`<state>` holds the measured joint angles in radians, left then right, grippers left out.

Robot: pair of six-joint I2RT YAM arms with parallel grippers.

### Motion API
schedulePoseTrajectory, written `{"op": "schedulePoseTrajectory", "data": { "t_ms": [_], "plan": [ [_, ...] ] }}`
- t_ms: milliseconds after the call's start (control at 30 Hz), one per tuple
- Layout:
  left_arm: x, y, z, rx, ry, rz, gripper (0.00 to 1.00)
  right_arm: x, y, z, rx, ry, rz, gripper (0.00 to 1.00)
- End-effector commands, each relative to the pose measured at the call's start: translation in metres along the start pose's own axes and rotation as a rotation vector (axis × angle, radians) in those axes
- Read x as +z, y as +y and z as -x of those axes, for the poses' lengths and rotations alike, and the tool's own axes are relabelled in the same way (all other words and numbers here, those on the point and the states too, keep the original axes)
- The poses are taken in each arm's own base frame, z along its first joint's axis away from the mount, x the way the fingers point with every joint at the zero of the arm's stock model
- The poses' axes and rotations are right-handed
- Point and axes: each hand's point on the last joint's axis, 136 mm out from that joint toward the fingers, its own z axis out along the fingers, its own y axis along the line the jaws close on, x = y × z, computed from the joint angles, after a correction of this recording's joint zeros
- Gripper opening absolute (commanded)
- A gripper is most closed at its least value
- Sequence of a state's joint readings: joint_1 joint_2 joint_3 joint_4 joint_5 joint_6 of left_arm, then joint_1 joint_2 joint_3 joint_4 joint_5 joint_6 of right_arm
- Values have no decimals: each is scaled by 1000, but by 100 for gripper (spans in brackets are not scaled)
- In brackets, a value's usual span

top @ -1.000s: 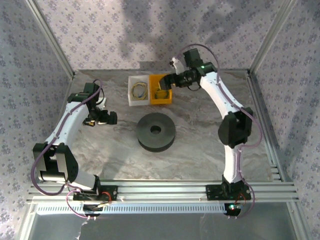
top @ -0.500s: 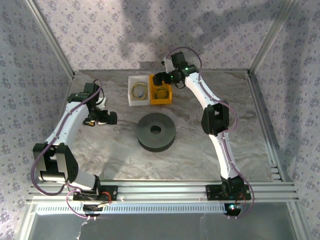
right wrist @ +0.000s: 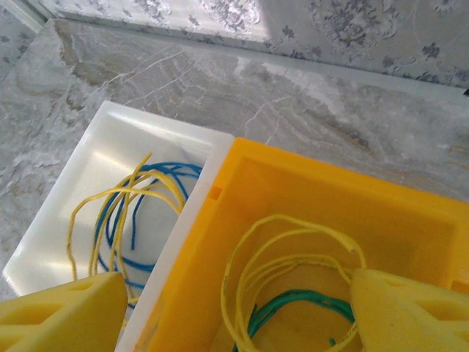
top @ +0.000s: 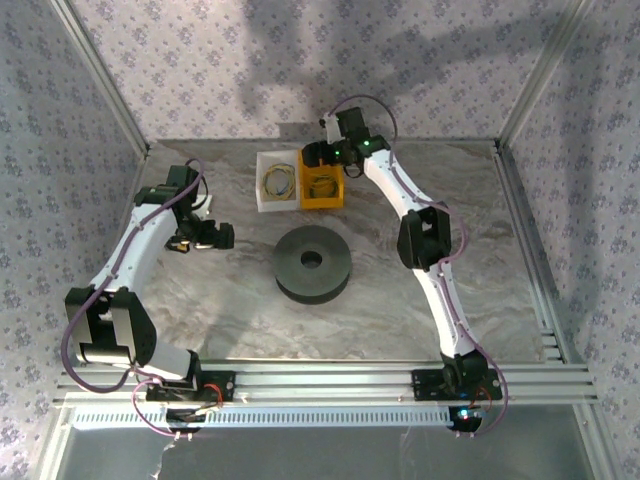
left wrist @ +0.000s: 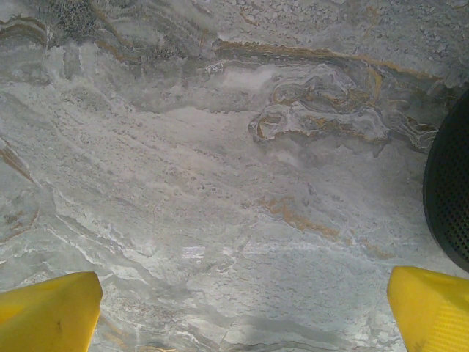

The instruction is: Wrap the cables

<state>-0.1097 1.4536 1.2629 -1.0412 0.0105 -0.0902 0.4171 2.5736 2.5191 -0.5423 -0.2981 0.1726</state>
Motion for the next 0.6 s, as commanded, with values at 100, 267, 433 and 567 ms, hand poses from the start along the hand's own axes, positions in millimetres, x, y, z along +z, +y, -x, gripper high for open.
{"op": "schedulePoseTrajectory", "data": {
  "t_ms": [100,267,433,567],
  "plan": [
    [-9,-1,1,11,-22,-4,100,19,-13,-2,-14,-31,-111,81],
    [-9,0,-1,16,-19,0,100,25,-19,-2,-26,-45,-153,80],
    [-8,1,-1,17,-16,2,100,32,-15,-3,-19,-53,-116,79],
    [-8,2,-2,17,-12,4,100,38,-11,-6,10,-54,-65,74]
  ]
}}
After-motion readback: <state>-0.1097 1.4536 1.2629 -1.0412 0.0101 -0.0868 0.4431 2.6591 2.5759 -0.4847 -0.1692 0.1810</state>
